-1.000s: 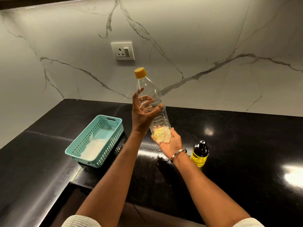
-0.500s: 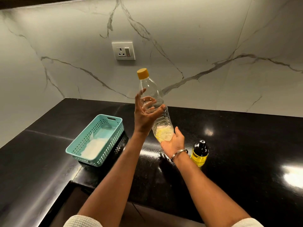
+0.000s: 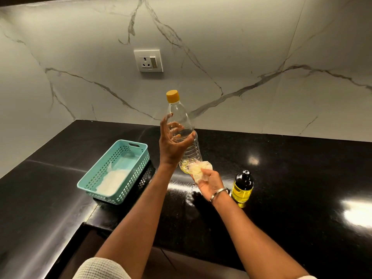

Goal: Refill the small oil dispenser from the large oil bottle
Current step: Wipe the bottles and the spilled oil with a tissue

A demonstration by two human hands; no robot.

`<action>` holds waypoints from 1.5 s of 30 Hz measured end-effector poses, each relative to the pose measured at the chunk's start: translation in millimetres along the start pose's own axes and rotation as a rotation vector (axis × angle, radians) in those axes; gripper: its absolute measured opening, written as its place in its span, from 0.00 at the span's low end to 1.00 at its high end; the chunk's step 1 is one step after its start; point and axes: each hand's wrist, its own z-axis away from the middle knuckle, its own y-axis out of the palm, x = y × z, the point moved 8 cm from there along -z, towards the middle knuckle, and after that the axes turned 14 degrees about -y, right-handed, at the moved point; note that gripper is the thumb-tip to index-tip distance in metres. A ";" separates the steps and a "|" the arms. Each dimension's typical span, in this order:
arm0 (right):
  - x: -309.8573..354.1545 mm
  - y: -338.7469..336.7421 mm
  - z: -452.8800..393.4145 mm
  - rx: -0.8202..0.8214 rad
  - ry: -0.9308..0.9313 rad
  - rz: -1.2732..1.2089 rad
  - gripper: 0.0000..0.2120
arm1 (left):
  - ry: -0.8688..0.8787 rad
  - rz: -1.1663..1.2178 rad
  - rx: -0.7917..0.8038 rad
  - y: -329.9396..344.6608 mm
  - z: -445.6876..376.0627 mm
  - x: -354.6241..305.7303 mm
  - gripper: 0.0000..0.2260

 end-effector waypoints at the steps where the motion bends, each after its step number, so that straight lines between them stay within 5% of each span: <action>1: 4.2 -2.5 -2.8 -0.022 -0.042 0.032 0.21 | -0.012 0.004 0.003 -1.4 -0.9 3.1 0.39; 6: 22.8 -21.7 -27.5 -0.173 -0.220 0.099 0.19 | -0.105 0.072 -0.030 -16.2 -20.6 22.6 0.42; 10: 24.1 -32.5 -41.9 -0.221 -0.211 0.442 0.13 | -0.153 0.005 -0.006 -10.7 -41.9 41.4 0.41; 15: 32.2 -25.9 -56.7 -0.205 -0.322 0.857 0.19 | -0.229 -0.040 0.037 11.3 -60.1 71.2 0.40; 19: 40.4 -25.1 -69.8 -0.224 -0.344 1.085 0.10 | -0.310 -0.079 0.070 29.1 -72.1 93.8 0.41; 21: 37.5 -23.5 -80.6 -0.189 -0.348 1.198 0.15 | -0.340 -0.090 0.078 37.5 -77.5 104.0 0.42; 29: 24.2 -30.9 -99.3 -0.128 -0.468 1.428 0.13 | -0.339 -0.112 0.166 68.4 -81.2 124.3 0.42; 34: 29.4 -35.5 -110.1 -0.223 -0.536 1.290 0.08 | -0.292 -0.067 0.145 67.0 -92.5 113.5 0.37; 39: -16.5 -4.4 -129.1 0.247 -0.458 2.118 0.27 | -0.256 -0.082 0.109 53.8 -110.4 109.7 0.35; 42: -63.6 20.0 -116.3 0.586 -0.476 2.169 0.26 | -0.225 -0.104 0.082 49.8 -116.2 110.8 0.36; 45: -75.6 18.0 -101.6 0.675 -0.534 2.214 0.27 | -0.204 -0.116 0.091 52.3 -117.9 108.4 0.36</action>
